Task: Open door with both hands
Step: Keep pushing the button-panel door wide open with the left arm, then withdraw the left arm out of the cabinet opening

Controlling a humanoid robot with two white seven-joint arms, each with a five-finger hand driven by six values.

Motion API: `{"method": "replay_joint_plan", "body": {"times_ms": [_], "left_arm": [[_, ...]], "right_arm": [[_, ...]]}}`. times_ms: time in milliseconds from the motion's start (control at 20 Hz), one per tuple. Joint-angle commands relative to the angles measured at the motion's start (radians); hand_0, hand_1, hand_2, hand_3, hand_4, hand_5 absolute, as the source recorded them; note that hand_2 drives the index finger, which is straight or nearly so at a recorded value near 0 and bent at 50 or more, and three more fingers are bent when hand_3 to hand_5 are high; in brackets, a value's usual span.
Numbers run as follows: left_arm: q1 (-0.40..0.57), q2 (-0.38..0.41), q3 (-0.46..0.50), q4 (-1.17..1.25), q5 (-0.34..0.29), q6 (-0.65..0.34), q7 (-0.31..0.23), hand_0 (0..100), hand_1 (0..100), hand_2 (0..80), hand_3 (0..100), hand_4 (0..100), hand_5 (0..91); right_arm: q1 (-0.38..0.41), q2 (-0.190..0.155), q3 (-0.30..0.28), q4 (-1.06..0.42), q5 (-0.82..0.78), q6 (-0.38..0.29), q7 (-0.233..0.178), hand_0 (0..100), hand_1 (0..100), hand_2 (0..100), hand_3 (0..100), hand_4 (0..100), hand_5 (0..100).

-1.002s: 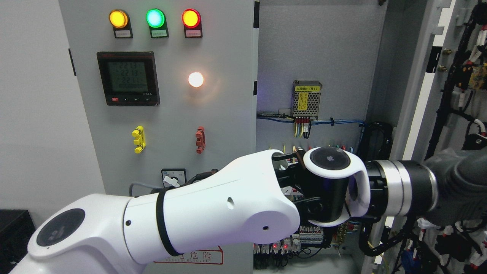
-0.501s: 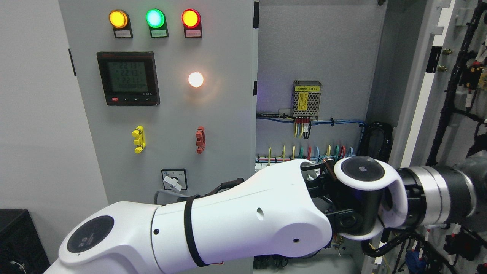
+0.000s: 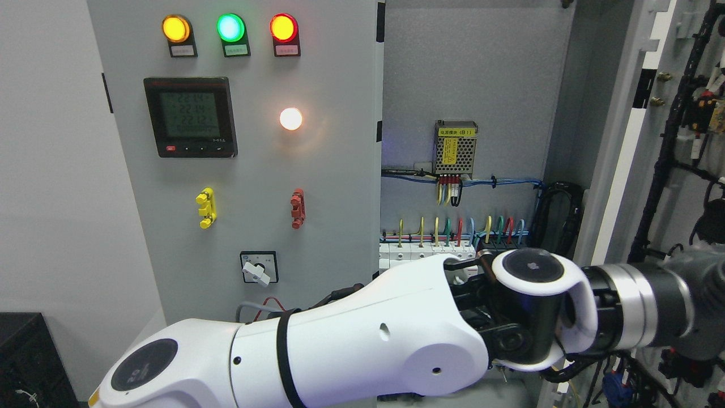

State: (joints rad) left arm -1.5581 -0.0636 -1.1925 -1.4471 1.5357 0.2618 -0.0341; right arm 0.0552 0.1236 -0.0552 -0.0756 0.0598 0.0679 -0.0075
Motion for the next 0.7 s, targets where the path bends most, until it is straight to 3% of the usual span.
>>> {"method": "replay_joint_plan", "body": {"times_ms": [0, 150, 250, 351, 501, 551, 651], "left_arm": [[0.194, 0.446, 0.068, -0.352, -0.037, 0.047, -0.035, 0, 0, 0.0, 0, 0, 0.0], [0.387, 0.696, 0.065, -0.446, -0.087, 0.047, -0.186, 0, 0, 0.0, 0, 0, 0.0], [0.562, 0.816, 0.065, -0.453, -0.191, 0.047, -0.281, 0, 0, 0.0, 0, 0, 0.0], [0.79, 0.899, 0.065, -0.45, -0.399, 0.045, -0.326, 0, 0, 0.0, 0, 0, 0.0], [1.138, 0.952, 0.083, -0.395, -0.76, 0.03, -0.337, 0, 0, 0.0, 0, 0, 0.0], [1.243, 0.952, 0.097, -0.34, -0.843, 0.03, -0.337, 0, 0, 0.0, 0, 0, 0.0], [1.439, 0.93, 0.164, -0.157, -0.919, 0.019, -0.336, 0, 0, 0.0, 0, 0, 0.0]], "right_arm": [[0.0, -0.001, 0.0, 0.0, 0.0, 0.0, 0.0, 0, 0, 0, 0, 0, 0], [0.0, 0.001, 0.0, 0.0, 0.0, 0.0, 0.0, 0, 0, 0, 0, 0, 0], [0.0, 0.001, 0.0, 0.0, 0.0, 0.0, 0.0, 0, 0, 0, 0, 0, 0], [0.0, -0.001, 0.0, 0.0, 0.0, 0.0, 0.0, 0, 0, 0, 0, 0, 0], [0.0, -0.001, 0.0, 0.0, 0.0, 0.0, 0.0, 0, 0, 0, 0, 0, 0], [0.0, -0.001, 0.0, 0.0, 0.0, 0.0, 0.0, 0, 0, 0, 0, 0, 0], [0.0, 0.001, 0.0, 0.0, 0.0, 0.0, 0.0, 0, 0, 0, 0, 0, 0]]}}
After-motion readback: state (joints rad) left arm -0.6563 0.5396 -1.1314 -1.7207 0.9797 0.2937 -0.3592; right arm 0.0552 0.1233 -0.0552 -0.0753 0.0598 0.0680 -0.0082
